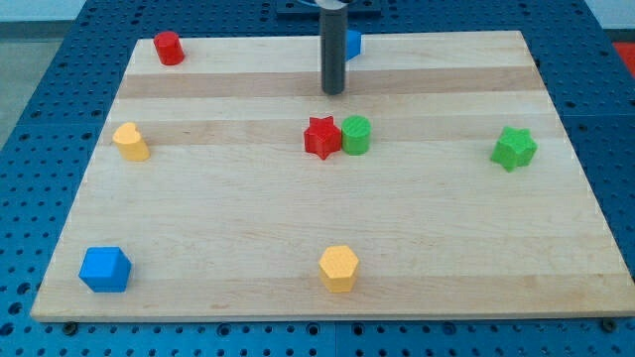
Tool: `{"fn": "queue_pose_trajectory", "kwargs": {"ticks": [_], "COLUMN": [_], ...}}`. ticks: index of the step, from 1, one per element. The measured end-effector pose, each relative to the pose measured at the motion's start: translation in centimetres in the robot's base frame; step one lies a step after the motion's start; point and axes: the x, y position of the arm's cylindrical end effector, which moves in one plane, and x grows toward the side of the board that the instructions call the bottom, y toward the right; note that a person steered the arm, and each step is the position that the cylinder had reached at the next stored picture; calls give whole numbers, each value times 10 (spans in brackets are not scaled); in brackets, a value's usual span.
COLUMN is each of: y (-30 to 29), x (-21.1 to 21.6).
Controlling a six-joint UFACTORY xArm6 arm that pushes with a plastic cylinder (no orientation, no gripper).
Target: Separate the red star and green circle from each other
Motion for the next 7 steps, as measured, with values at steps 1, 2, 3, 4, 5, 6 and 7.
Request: {"fn": "queue_pose_trajectory", "kwargs": {"ticks": [1, 2, 3, 4, 5, 6, 7], "y": [-10, -10, -11, -9, 19, 41, 55], "x": [21, 54, 84, 114, 120, 119, 103]}}
